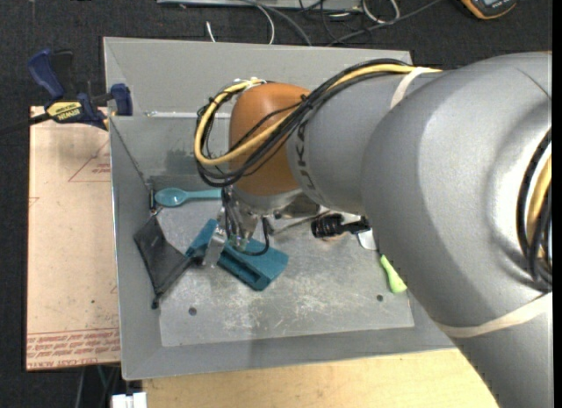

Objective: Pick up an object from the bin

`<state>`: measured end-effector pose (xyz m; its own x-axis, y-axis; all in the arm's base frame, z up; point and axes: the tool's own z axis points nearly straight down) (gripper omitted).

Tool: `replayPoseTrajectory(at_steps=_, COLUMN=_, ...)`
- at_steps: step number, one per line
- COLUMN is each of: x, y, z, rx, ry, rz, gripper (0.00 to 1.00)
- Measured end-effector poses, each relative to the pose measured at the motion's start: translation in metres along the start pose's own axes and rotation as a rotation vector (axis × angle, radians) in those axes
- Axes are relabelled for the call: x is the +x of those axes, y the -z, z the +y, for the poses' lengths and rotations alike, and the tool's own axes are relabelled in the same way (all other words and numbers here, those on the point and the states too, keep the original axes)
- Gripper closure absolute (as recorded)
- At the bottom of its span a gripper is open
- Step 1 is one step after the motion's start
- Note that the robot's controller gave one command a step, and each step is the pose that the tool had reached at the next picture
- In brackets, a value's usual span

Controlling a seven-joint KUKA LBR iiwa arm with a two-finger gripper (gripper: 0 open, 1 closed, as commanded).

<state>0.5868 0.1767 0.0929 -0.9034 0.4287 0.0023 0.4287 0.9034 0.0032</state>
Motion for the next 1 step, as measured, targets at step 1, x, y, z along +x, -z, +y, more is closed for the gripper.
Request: replayPoseTrajectory(at_steps=1, x=0.0005, y=0.017, z=-0.0005, rx=0.001, ry=0.001, rz=0.002, gripper=1.0)
